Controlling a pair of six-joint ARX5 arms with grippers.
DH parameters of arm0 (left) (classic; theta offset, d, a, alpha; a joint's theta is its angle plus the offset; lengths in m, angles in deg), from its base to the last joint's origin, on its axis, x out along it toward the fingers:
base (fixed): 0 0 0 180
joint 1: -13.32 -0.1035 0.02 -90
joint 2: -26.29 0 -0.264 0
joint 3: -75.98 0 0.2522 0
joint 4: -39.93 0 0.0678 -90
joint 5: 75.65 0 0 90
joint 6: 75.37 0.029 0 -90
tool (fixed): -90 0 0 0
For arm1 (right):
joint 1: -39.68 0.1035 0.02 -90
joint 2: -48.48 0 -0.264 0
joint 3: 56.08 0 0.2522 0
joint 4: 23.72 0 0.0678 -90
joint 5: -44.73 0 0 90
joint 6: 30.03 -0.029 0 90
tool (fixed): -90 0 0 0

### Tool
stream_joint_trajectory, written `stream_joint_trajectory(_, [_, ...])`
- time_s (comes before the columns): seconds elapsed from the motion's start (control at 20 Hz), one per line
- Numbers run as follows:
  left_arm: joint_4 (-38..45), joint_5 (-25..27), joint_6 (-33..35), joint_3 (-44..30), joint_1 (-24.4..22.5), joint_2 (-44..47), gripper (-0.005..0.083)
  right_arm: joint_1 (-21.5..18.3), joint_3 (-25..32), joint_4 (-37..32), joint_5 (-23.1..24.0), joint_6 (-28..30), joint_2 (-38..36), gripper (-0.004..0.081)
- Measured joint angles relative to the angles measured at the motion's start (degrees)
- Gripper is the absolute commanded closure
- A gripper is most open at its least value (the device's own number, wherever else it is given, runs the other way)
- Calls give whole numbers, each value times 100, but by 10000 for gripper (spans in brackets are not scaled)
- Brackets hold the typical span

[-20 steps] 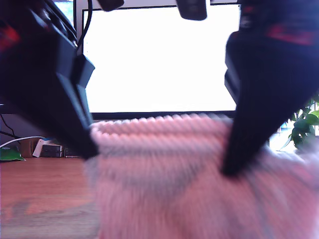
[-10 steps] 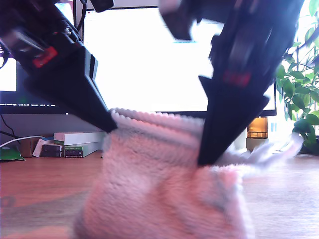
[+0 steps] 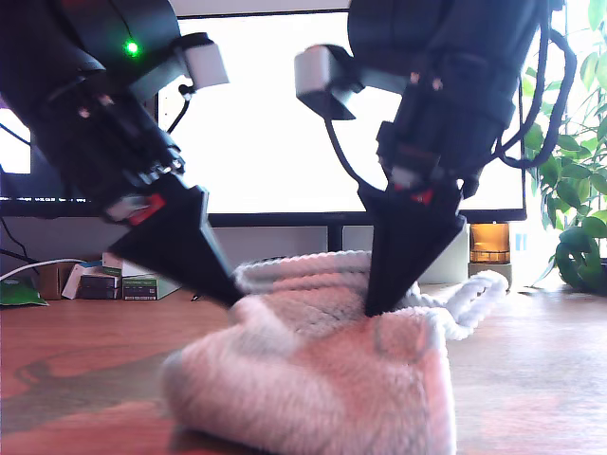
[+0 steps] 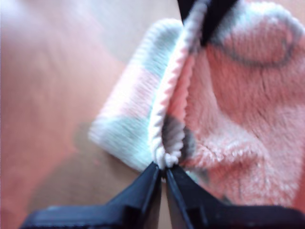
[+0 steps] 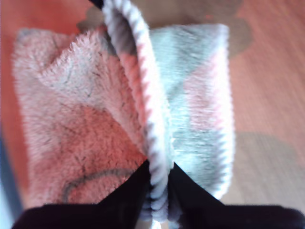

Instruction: Fold the tea towel to a neat square and place it to the right

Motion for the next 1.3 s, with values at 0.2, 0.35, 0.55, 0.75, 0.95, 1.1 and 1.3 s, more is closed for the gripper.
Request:
stream_joint_trajectory(0.2, [146,-17,116,0,-192,-35,797,-98,0,-365,-9,0,363,780])
stream_joint_trajectory(0.35, [136,-39,129,0,-313,-92,789,-92,-2,-501,-7,0,435,780])
stream_joint_trajectory(0.55, [210,-33,129,0,-332,-94,637,-92,-13,-529,223,2,457,708])
stream_joint_trajectory(0.75, [317,7,129,0,-396,-94,625,-122,-13,-546,275,0,466,534])
stream_joint_trajectory(0.95, [387,7,131,0,-393,-94,625,-125,-13,-706,313,-2,466,429])
stream_joint_trajectory(1.1, [387,7,131,0,-396,-94,631,-125,-24,-737,691,-138,466,408])
stream_joint_trajectory(1.3, [376,31,129,0,-393,-90,797,-129,-529,-295,1008,-291,485,425])
